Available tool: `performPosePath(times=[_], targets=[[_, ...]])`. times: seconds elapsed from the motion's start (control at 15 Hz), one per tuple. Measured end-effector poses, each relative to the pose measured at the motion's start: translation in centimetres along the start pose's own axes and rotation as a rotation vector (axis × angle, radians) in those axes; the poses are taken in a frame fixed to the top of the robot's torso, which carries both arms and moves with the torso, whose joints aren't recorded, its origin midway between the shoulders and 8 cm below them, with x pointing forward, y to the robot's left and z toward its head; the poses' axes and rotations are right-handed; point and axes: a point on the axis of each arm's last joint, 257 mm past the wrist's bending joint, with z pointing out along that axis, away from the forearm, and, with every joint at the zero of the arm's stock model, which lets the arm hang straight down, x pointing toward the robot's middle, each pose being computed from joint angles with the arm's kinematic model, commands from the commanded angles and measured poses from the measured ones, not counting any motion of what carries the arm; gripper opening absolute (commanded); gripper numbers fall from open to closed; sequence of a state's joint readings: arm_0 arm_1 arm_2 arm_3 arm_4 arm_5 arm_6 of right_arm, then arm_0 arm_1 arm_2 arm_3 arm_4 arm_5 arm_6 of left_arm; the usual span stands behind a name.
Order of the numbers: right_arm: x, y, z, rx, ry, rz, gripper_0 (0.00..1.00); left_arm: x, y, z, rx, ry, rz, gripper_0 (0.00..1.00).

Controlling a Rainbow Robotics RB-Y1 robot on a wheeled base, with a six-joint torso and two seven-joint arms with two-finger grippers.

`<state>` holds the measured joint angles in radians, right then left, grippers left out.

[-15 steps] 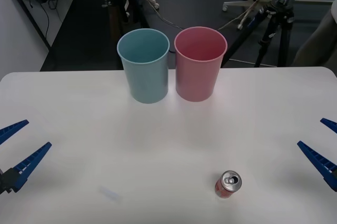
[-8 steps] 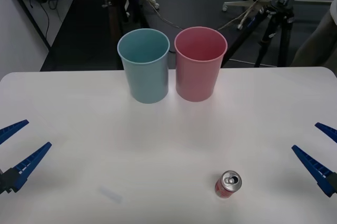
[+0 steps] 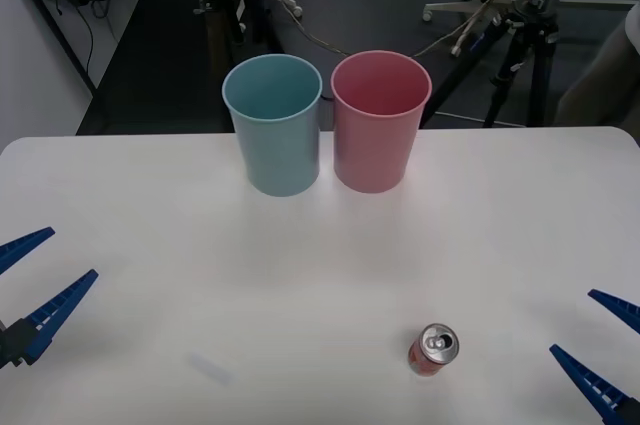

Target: Grasp the object on the table and drop it into the matching bin: aluminum can to the light blue bin, PET bottle to the pink bin.

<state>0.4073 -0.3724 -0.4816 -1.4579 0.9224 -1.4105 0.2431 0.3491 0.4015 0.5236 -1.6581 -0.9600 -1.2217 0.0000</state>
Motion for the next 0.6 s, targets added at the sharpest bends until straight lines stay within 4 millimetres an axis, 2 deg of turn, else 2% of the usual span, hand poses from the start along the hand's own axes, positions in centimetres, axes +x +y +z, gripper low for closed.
performPosePath(times=[0.33, 0.6], targets=[[3.7, 1.8, -2.5, -0.044, 0.027, -0.064, 1.0, 0.0, 0.0, 0.0, 0.0, 0.0, 0.0, 1.0], [6.4, 4.4, -2.3, -0.114, 0.048, -0.107, 1.0, 0.0, 0.0, 0.0, 0.0, 0.0, 0.0, 1.0]])
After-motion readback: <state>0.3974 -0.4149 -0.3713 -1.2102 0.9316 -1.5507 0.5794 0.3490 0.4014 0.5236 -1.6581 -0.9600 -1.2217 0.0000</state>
